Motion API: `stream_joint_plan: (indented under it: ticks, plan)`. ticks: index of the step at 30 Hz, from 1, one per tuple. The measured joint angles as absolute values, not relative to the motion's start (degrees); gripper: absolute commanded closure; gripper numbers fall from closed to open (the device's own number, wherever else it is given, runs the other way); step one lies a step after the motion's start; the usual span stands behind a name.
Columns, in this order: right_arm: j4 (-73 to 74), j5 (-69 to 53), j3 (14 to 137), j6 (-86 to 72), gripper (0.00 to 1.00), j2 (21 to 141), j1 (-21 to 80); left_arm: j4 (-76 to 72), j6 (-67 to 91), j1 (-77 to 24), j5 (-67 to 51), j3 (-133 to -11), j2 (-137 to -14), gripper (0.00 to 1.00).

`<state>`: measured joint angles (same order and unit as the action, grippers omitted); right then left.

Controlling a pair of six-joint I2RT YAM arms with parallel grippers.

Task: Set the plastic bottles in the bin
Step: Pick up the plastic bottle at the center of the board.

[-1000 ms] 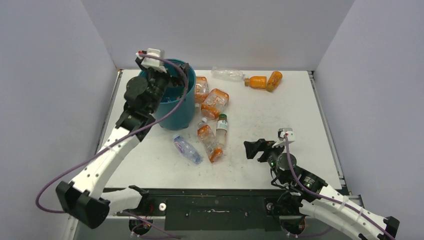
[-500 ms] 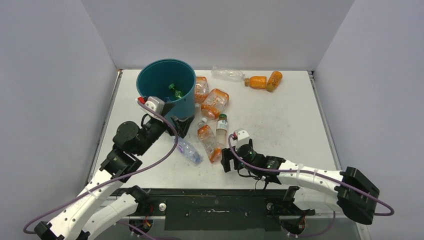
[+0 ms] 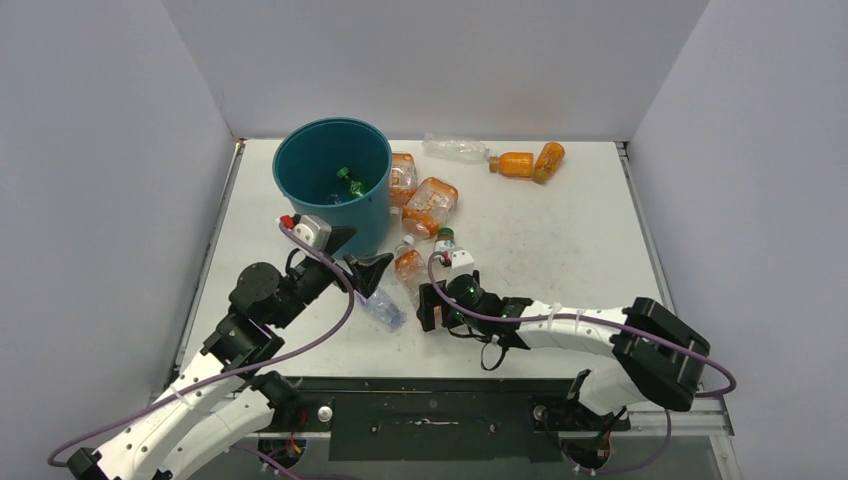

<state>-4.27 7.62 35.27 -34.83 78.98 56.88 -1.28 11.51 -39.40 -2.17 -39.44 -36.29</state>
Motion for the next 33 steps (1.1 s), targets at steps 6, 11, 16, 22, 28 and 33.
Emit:
stream_joint_plan:
  ticks: [6, 11, 16, 22, 28, 33]
  plan:
    - [-5.7, 5.4, 35.7, -36.8, 0.28, 84.5, 56.0, -1.6, 11.2, -40.5, -1.3, -39.4, -35.7, 0.04]
    - [-7.2, 4.1, 37.1, -37.8, 0.43, 87.2, 55.8, -1.5, 11.2, -40.9, -1.1, -39.2, -36.1, 0.04]
    - [-9.3, 3.0, 37.7, -38.4, 0.65, 89.1, 55.8, -1.5, 10.9, -41.7, -0.7, -39.2, -36.1, 0.04]
    - [-10.1, 1.8, 37.6, -38.7, 0.84, 88.7, 55.9, -1.5, 10.2, -42.9, 0.8, -39.2, -35.8, 0.04]
    - [-4.5, 1.0, 36.0, -37.5, 0.94, 76.9, 58.4, -1.4, 9.5, -45.6, 2.9, -39.2, -34.7, 0.04]
    - [2.0, 3.2, 35.6, -35.1, 0.95, 61.0, 61.6, -3.3, 9.5, -45.8, 4.0, -37.3, -31.2, 0.04]
